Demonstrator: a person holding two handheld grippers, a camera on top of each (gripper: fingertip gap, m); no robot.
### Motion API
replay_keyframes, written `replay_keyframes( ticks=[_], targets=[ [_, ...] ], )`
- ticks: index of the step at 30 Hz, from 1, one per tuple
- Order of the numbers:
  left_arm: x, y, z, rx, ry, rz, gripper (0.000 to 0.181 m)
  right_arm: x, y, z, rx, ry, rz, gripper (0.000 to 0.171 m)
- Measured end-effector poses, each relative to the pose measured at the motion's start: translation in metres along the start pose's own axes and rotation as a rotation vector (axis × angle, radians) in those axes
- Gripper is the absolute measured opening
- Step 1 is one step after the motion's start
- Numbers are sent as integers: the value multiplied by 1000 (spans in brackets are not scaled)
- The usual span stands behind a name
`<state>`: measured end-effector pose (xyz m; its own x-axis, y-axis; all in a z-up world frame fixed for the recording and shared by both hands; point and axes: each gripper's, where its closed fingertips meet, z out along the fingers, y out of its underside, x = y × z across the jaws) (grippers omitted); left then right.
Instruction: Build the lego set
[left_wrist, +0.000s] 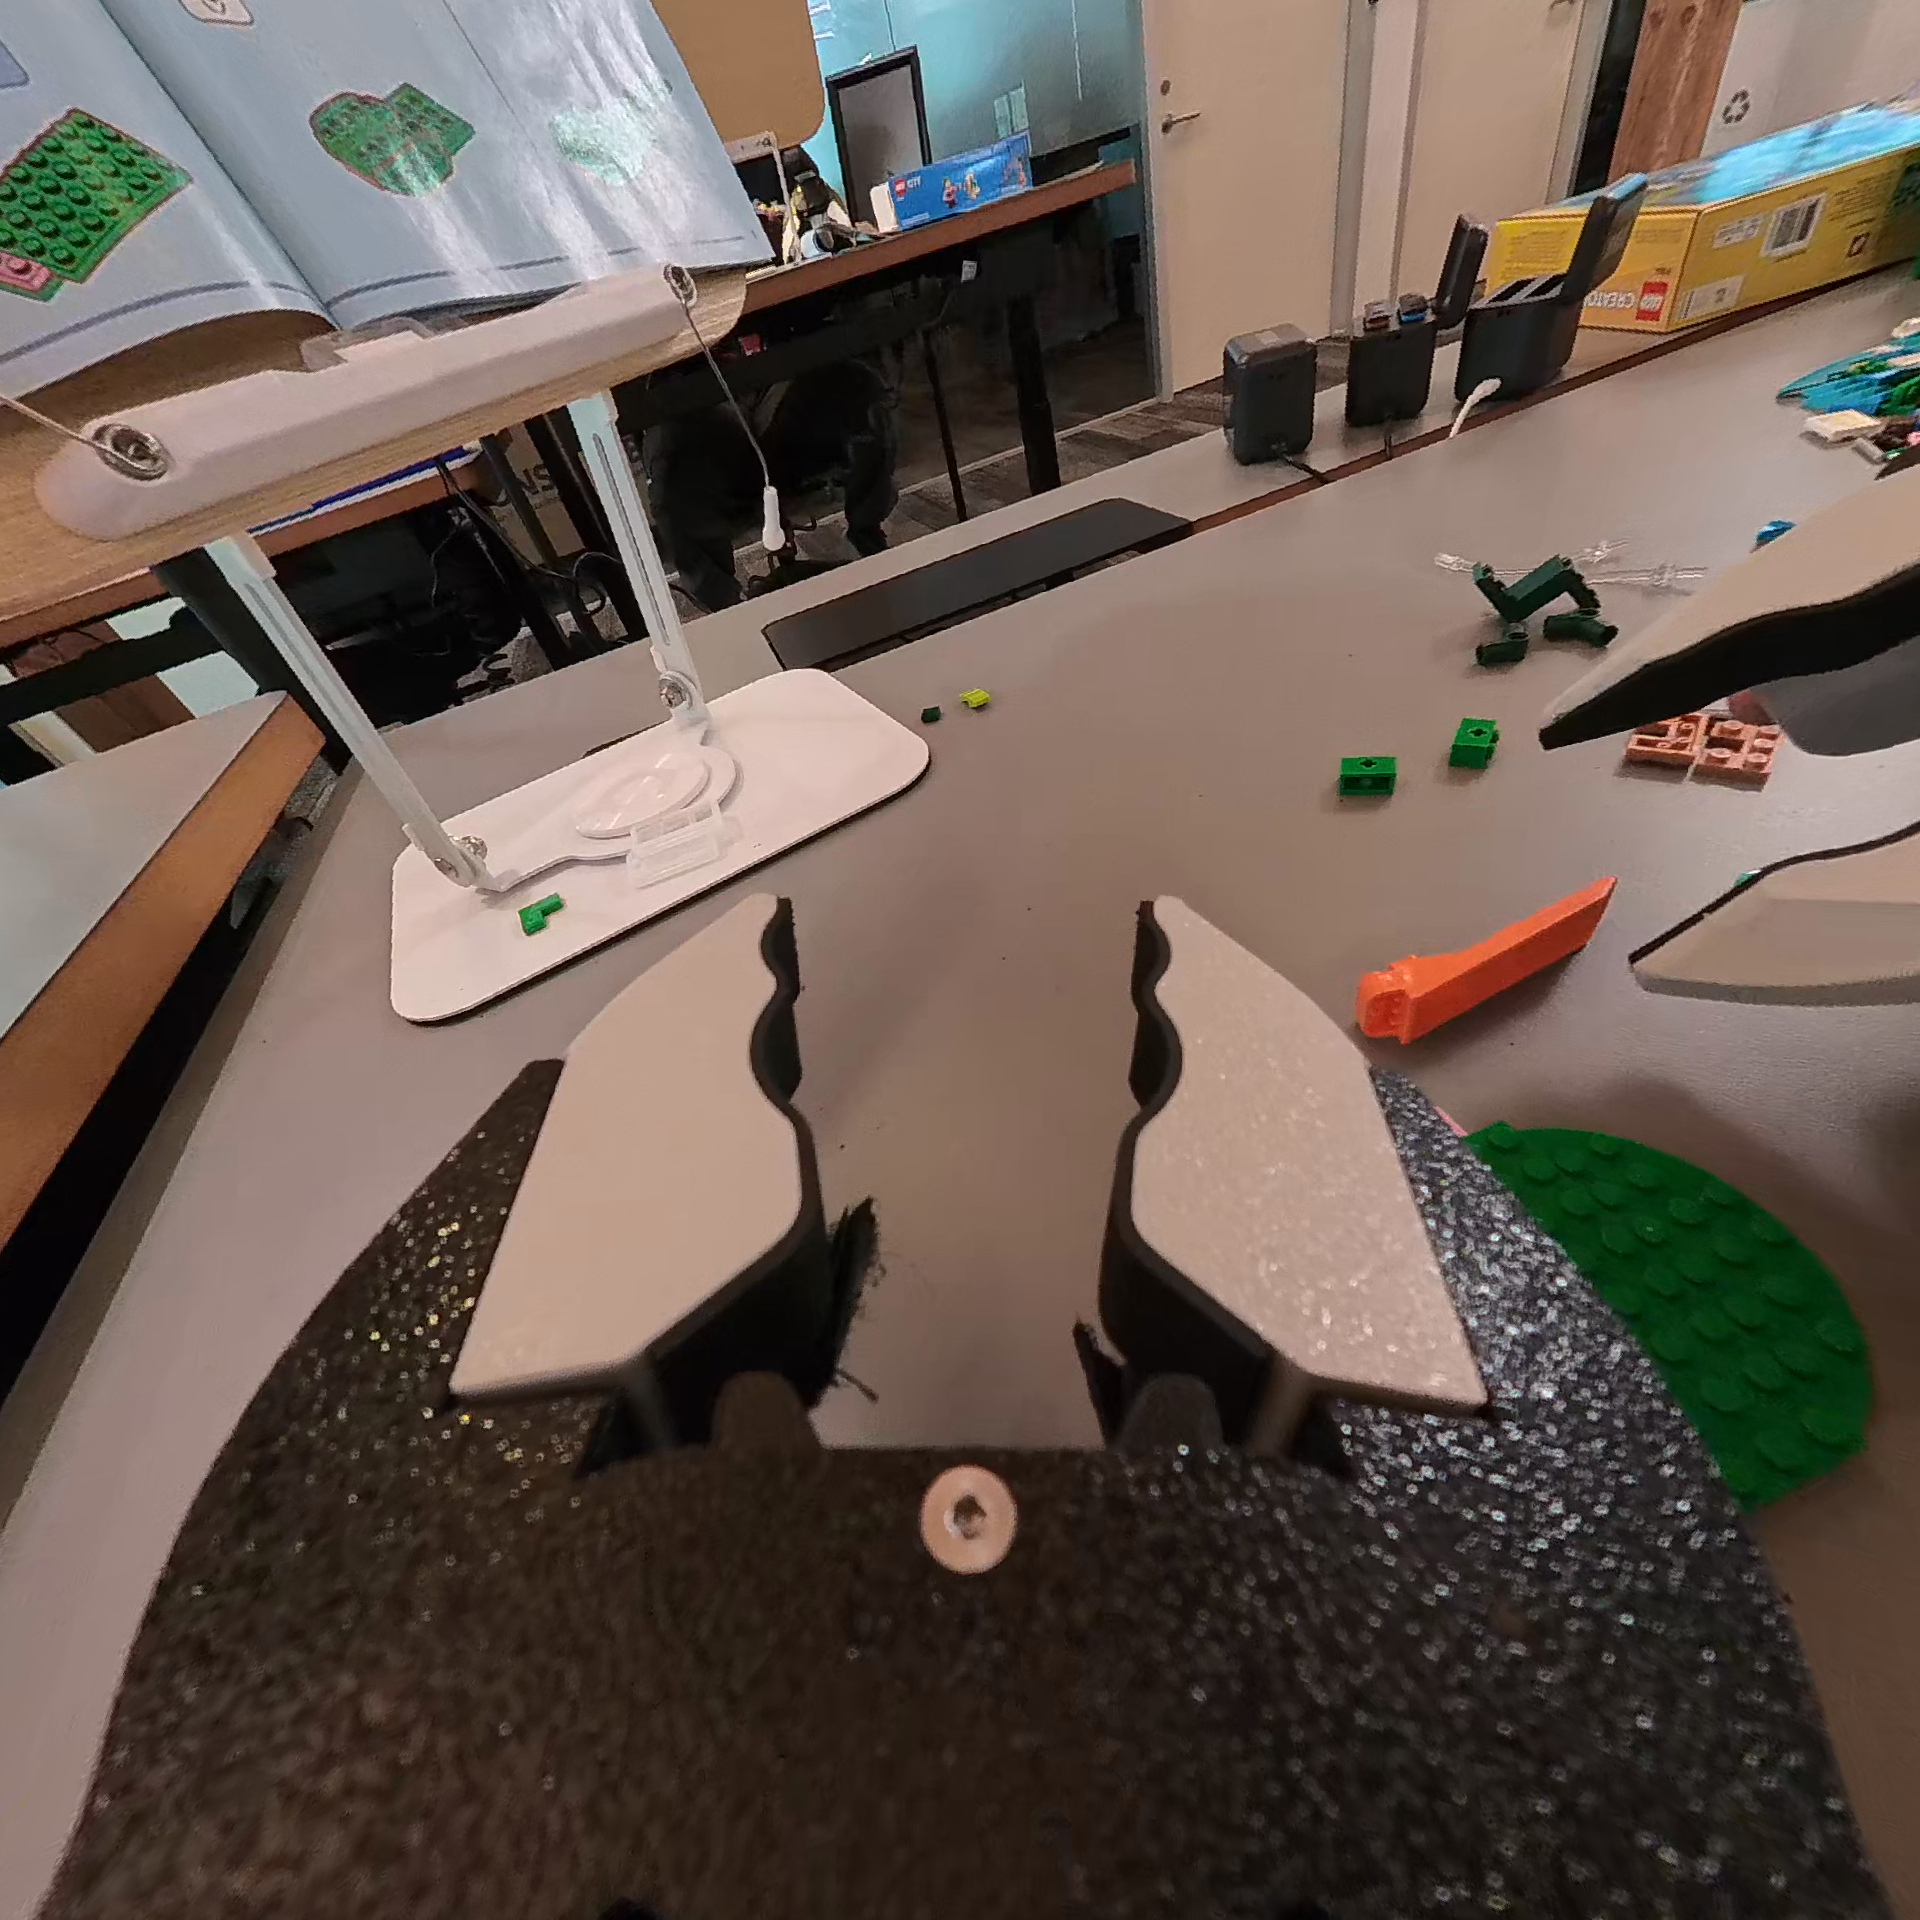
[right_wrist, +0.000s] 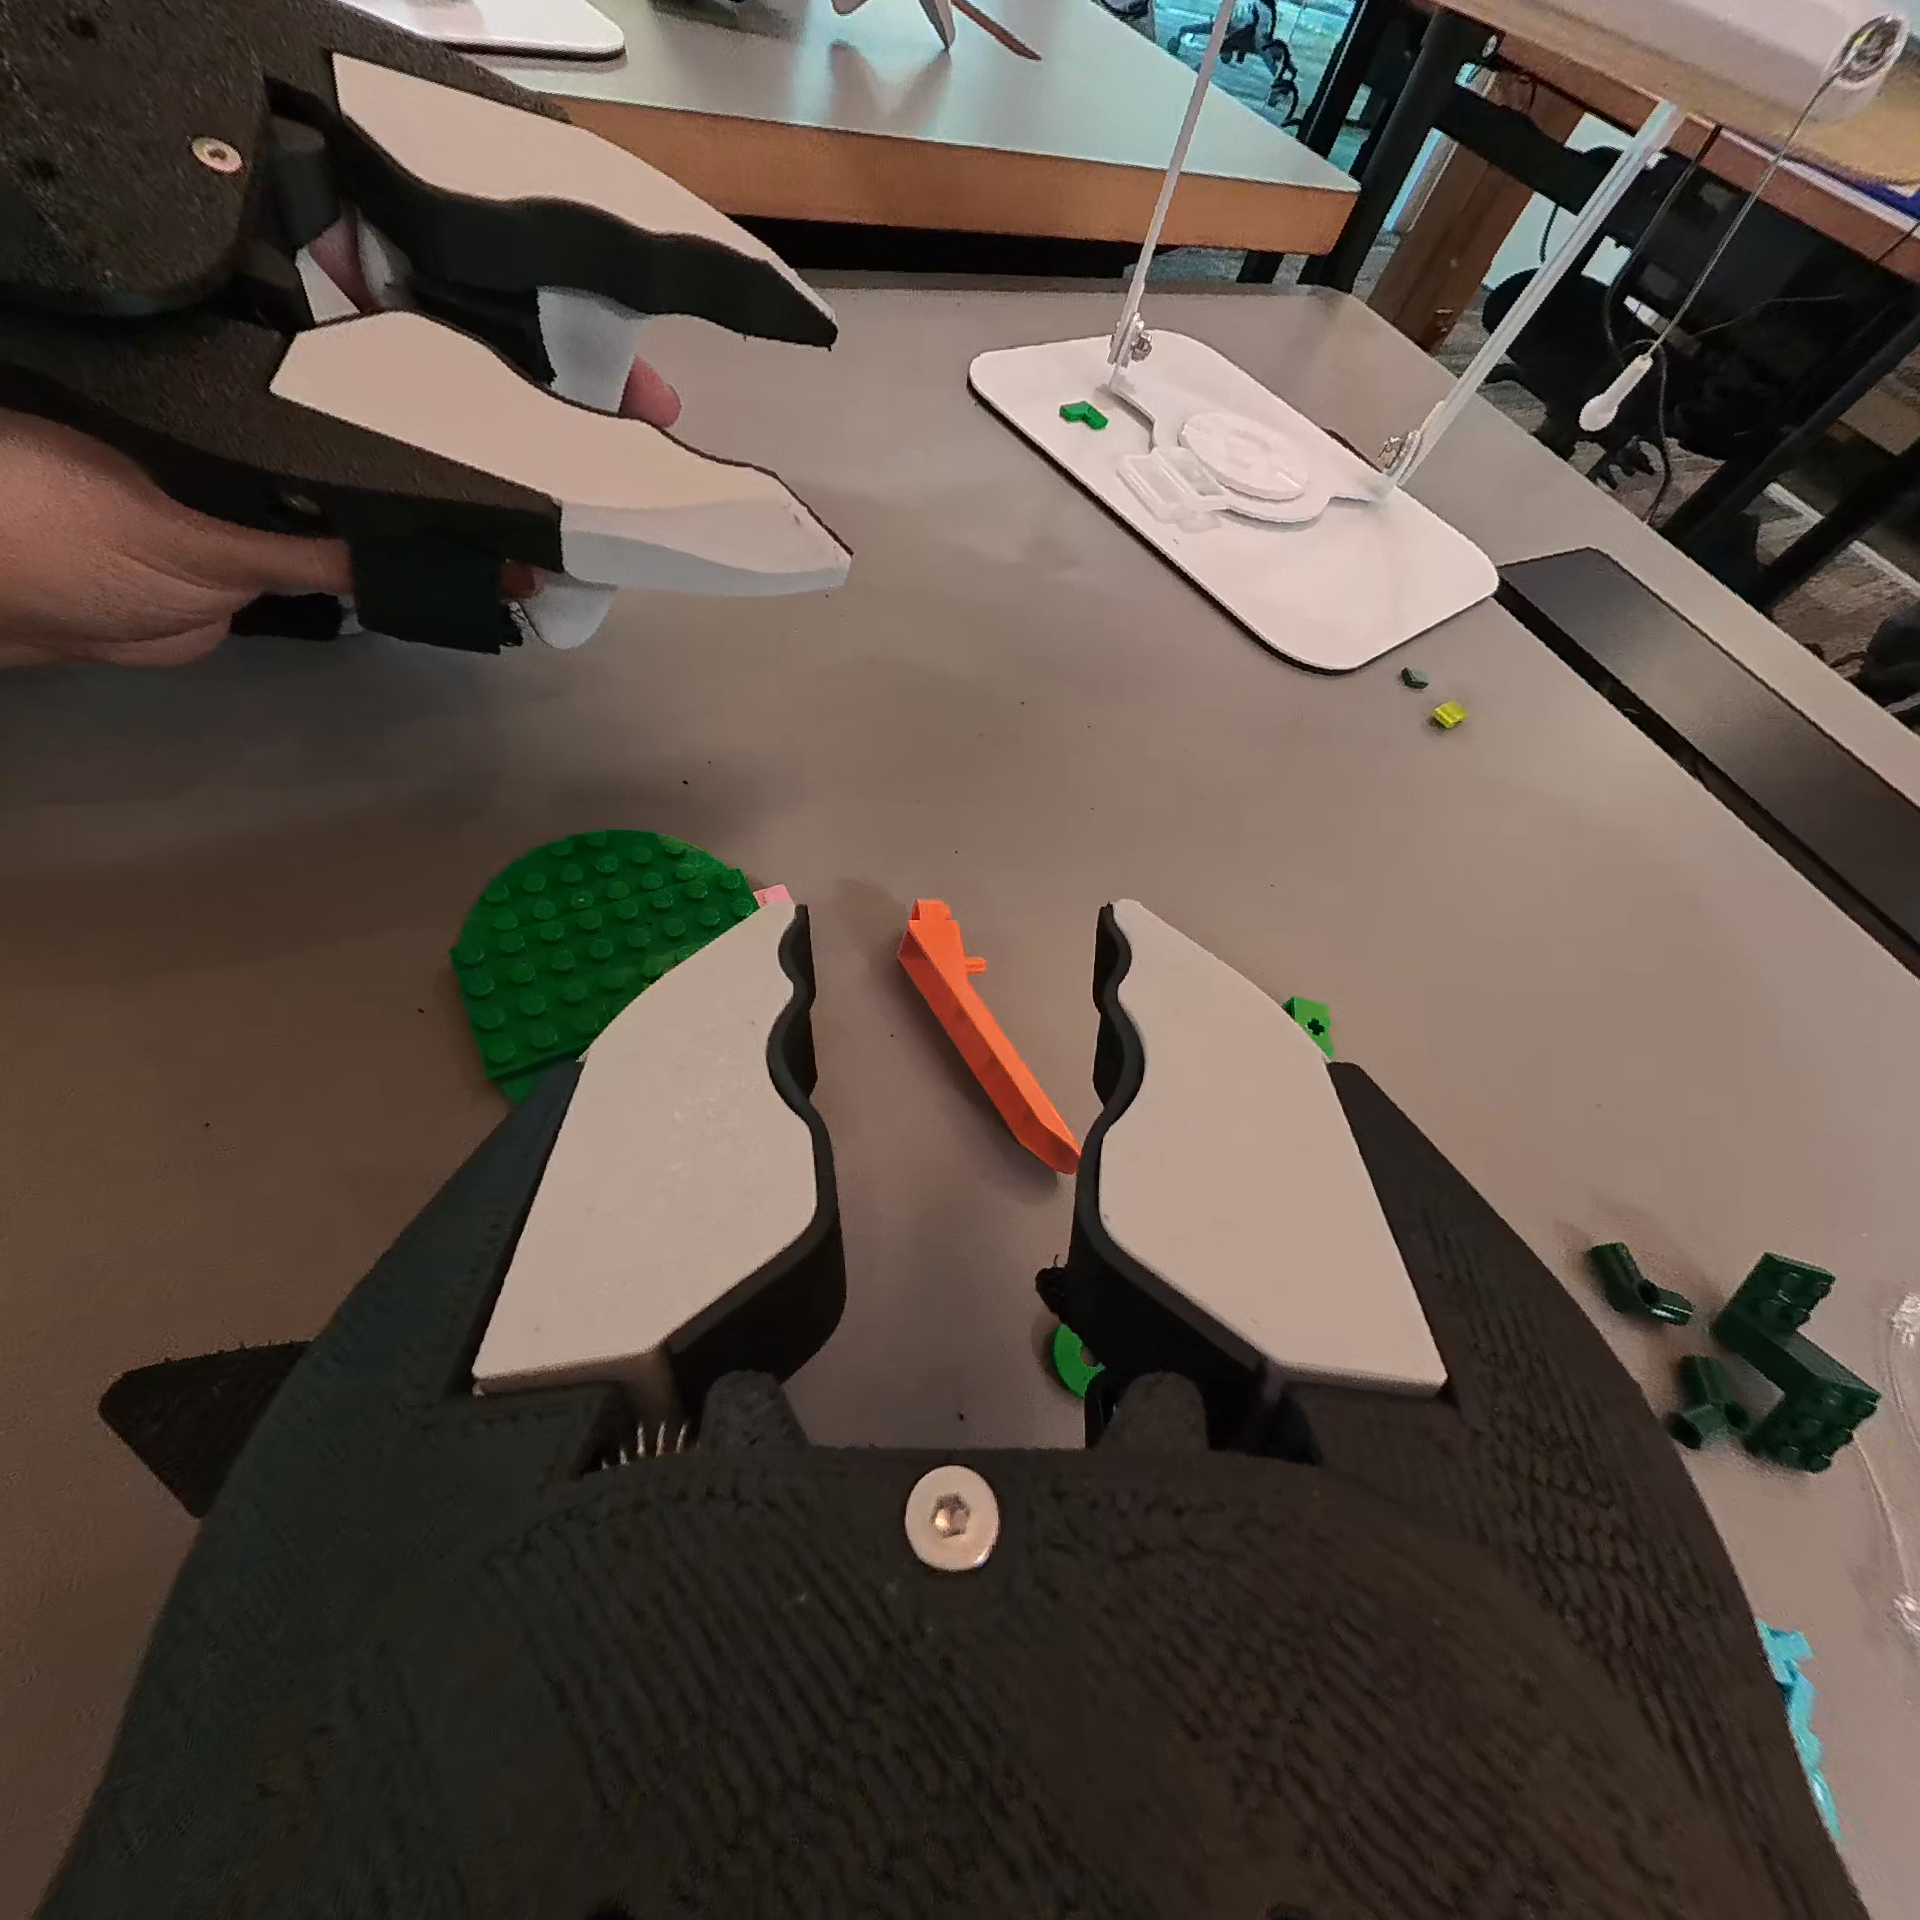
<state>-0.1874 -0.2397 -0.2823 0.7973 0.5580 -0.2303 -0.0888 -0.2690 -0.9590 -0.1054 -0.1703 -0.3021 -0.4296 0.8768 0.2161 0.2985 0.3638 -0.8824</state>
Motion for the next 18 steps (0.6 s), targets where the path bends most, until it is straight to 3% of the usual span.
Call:
replay_keyframes(
  ticks=[14, 18],
  targets=[
    [1, 0, 0, -2, 6, 8, 62, -5, 0, 0, -1, -20, -29, 50],
    [26, 0, 0, -10, 210, 34, 66, -28, -1, -4, 8, -209, -1, 47]
  ],
)
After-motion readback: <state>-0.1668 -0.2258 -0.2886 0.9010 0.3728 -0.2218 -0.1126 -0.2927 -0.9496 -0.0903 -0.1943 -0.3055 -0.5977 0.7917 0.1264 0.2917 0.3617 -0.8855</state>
